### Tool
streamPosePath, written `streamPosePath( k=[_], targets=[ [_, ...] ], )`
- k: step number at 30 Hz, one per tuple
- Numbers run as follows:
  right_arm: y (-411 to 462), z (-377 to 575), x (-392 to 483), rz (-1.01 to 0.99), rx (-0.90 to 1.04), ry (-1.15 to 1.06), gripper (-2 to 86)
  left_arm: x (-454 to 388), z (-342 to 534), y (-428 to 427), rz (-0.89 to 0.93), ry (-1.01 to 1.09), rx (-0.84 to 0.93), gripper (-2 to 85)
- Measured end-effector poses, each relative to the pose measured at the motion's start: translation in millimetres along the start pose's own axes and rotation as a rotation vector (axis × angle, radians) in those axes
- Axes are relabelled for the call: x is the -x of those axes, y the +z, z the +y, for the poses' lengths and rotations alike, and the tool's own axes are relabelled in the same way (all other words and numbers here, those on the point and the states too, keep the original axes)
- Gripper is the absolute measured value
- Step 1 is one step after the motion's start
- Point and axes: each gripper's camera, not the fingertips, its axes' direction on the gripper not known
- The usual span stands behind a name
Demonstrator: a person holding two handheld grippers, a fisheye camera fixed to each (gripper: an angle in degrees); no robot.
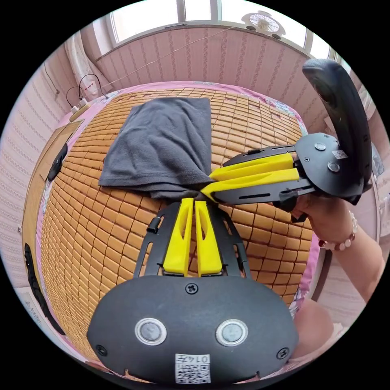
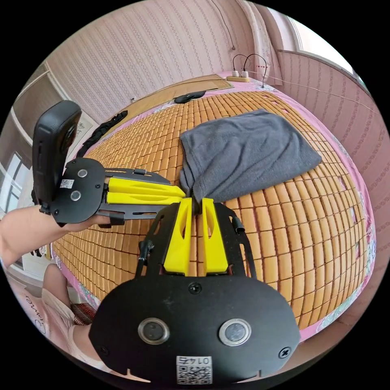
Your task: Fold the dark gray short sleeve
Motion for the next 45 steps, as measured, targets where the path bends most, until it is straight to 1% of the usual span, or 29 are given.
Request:
streamPosePath(
  k=[2,4,5,7,9,10,12,14,15,16,18,20,21,22,23,24,25,27,29,30,32,34,35,39,41,43,45],
  targets=[
    [-7.8,23.3,19.5,-0.093,-0.001,-0.011,3.7,-5.9,33.6,-16.6,0.012,0.062,0.008,-0.9],
    [-15.4,55.2,44.4,-0.177,0.016,-0.019,3.6,-21.6,92.6,-44.4,0.065,0.118,0.013,-1.0],
    [-20.6,80.9,62.7,-0.212,0.037,-0.021,3.7,-26.3,109.2,-51.7,0.094,0.11,0.009,-1.0],
    [-30.6,124.1,87.9,-0.241,0.063,-0.006,3.8,-48.8,178.7,-78.2,0.232,0.024,-0.027,-1.0],
    [-49.9,180.2,107.2,-0.215,0.071,0.067,3.0,-72.9,225.5,-95.0,0.256,-0.007,-0.051,-1.0],
    [-56.0,192.8,108.9,-0.186,0.062,0.096,2.5,-88.5,250.3,-105.9,0.221,-0.01,-0.068,-1.0],
    [-79.3,231.7,107.9,-0.018,0.039,0.198,1.0,-104.6,280.3,-119.3,0.183,-0.024,-0.098,-1.0],
    [-89.1,243.3,105.3,0.009,0.088,0.23,0.6,-110.2,305.0,-125.4,0.176,-0.081,-0.118,-1.0],
    [-93.6,242.9,108.5,-0.013,0.106,0.228,0.6,-110.1,319.0,-125.8,0.166,-0.13,-0.122,-1.0],
    [-95.7,240.8,113.0,-0.027,0.097,0.213,0.7,-107.9,330.4,-124.9,0.161,-0.175,-0.122,-1.0],
    [-92.9,221.5,147.2,-0.035,0.071,0.097,1.3,-104.4,342.9,-125.2,0.168,-0.23,-0.141,-1.0],
    [-76.5,200.8,181.8,-0.033,0.089,-0.009,2.8,-104.9,349.2,-125.8,0.178,-0.244,-0.155,-1.0],
    [-59.8,187.1,205.0,-0.069,0.105,-0.091,6.1,-106.8,350.9,-124.4,0.175,-0.242,-0.149,-1.0],
    [-50.1,180.3,215.6,-0.097,0.121,-0.124,7.7,-109.2,351.6,-122.3,0.173,-0.241,-0.141,-1.0],
    [-29.4,166.2,234.2,-0.156,0.179,-0.174,9.9,-110.6,351.6,-121.4,0.174,-0.241,-0.139,-1.0],
    [-10.2,153.7,250.1,-0.17,0.22,-0.213,11.4,-113.8,351.3,-120.5,0.174,-0.238,-0.142,-1.0],
    [-1.4,149.1,257.1,-0.154,0.226,-0.23,11.9,-116.8,351.3,-119.9,0.173,-0.239,-0.149,-1.0],
    [39.2,141.4,277.4,0.035,0.267,-0.294,11.8,-121.1,351.7,-118.0,0.169,-0.237,-0.143,-1.0],
    [69.2,148.6,279.9,0.183,0.348,-0.345,10.3,-123.8,353.7,-114.6,0.159,-0.232,-0.119,-1.0],
    [55.8,156.4,282.1,0.248,0.233,-0.4,4.9,-123.7,355.7,-112.5,0.16,-0.231,-0.101,-1.0],
    [38.8,161.3,274.3,0.311,0.236,-0.401,1.2,-120.9,360.8,-111.2,0.168,-0.232,-0.097,-1.0],
    [9.5,172.7,257.0,0.229,0.219,-0.377,0.2,-111.3,369.8,-109.7,0.175,-0.265,-0.107,-1.0],
    [-12.0,183.8,239.7,0.161,0.191,-0.33,0.0,-108.3,371.8,-108.9,0.171,-0.272,-0.107,-1.0],
    [-84.5,243.2,164.6,-0.098,0.068,-0.07,0.1,-82.3,376.4,-97.5,0.045,-0.348,-0.094,-0.6],
    [-111.4,278.5,136.9,-0.12,0.015,0.047,0.2,-71.8,370.6,-89.6,0.012,-0.361,-0.092,0.1],
    [-133.5,313.3,115.9,-0.136,-0.007,0.152,0.3,-63.6,358.6,-70.5,-0.025,-0.363,-0.06,3.5],
    [-159.4,351.9,101.0,-0.159,-0.02,0.249,0.3,-62.2,348.4,-52.5,-0.016,-0.351,-0.027,6.3]
  ],
)
